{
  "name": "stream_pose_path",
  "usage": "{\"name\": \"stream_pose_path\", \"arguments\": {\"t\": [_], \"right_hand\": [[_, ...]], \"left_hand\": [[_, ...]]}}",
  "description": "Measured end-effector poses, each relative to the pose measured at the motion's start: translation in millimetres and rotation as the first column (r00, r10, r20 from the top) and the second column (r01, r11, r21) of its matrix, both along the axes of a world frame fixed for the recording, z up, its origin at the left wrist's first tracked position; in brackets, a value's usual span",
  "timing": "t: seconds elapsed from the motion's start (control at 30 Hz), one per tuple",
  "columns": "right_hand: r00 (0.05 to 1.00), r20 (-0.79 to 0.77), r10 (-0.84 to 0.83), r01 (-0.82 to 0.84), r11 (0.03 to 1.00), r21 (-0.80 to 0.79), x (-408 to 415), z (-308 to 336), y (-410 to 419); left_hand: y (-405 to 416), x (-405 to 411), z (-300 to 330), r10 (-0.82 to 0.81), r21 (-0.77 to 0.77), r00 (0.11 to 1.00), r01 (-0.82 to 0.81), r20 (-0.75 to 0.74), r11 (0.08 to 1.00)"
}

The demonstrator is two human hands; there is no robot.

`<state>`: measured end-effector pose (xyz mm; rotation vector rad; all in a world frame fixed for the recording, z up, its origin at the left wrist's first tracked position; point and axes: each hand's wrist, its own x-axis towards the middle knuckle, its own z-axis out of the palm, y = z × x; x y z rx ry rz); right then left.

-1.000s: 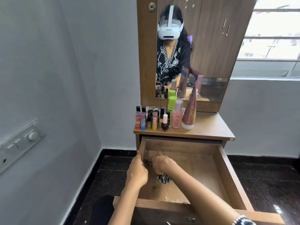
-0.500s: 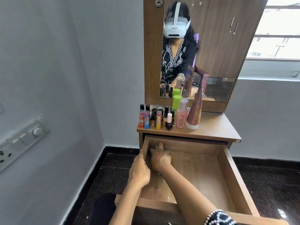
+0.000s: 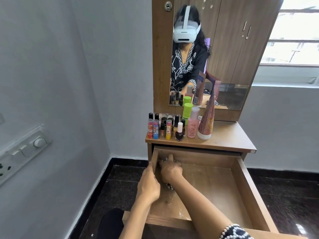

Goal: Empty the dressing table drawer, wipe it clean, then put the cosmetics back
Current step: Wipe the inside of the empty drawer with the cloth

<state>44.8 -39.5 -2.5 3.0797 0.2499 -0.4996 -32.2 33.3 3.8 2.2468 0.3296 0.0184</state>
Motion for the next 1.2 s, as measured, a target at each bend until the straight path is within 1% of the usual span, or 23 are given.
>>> {"name": "stream_pose_path", "arguments": {"t": [0.17,0.33,0.43,0.5,0.63,0.73,0.8,0.93,1.0,1.13,1.2], "right_hand": [[1.0,0.003,-0.025,0.025,1.0,-0.007,4,0,4],[0.996,-0.076,0.052,-0.055,0.998,-0.028,7,11,-7],[0.99,-0.097,0.103,-0.109,0.992,-0.059,-5,9,-11],[0.991,-0.081,0.103,-0.109,0.992,-0.067,-14,1,-12],[0.999,-0.026,0.033,-0.034,0.999,-0.03,-15,-1,-10],[0.998,0.007,0.06,-0.059,0.994,-0.095,-5,-2,-2],[0.999,0.024,0.043,-0.04,0.991,-0.13,0,-3,3],[0.998,0.059,0.03,-0.023,0.993,-0.115,3,-5,6],[0.997,0.06,0.047,-0.041,0.994,-0.098,3,-5,2],[0.989,0.025,0.147,-0.143,0.983,-0.115,-2,2,-7],[0.984,-0.01,0.179,-0.18,0.98,-0.082,-10,2,-12]], "left_hand": [[1,0,0,-0.001,0.018,1.0,0.001,-0.004,1.0],[0,-2,1,-0.016,0.024,1.0,0.016,0.003,1.0],[-1,-2,0,-0.006,0.024,1.0,0.006,-0.003,1.0],[-1,-2,-1,0.002,0.022,1.0,-0.002,-0.009,1.0],[-1,-1,-1,-0.002,0.02,1.0,0.002,-0.01,1.0],[0,-1,-2,-0.01,0.015,1.0,0.01,-0.014,1.0],[1,0,-2,-0.014,0.019,1.0,0.014,-0.017,1.0],[1,1,-3,-0.013,0.031,1.0,0.013,-0.017,0.999],[0,0,-3,-0.011,0.035,1.0,0.011,-0.015,0.999],[-1,-2,-3,-0.012,0.044,1.0,0.012,-0.014,0.999],[-1,-1,-4,-0.012,0.047,1.0,0.012,-0.01,0.999]]}}
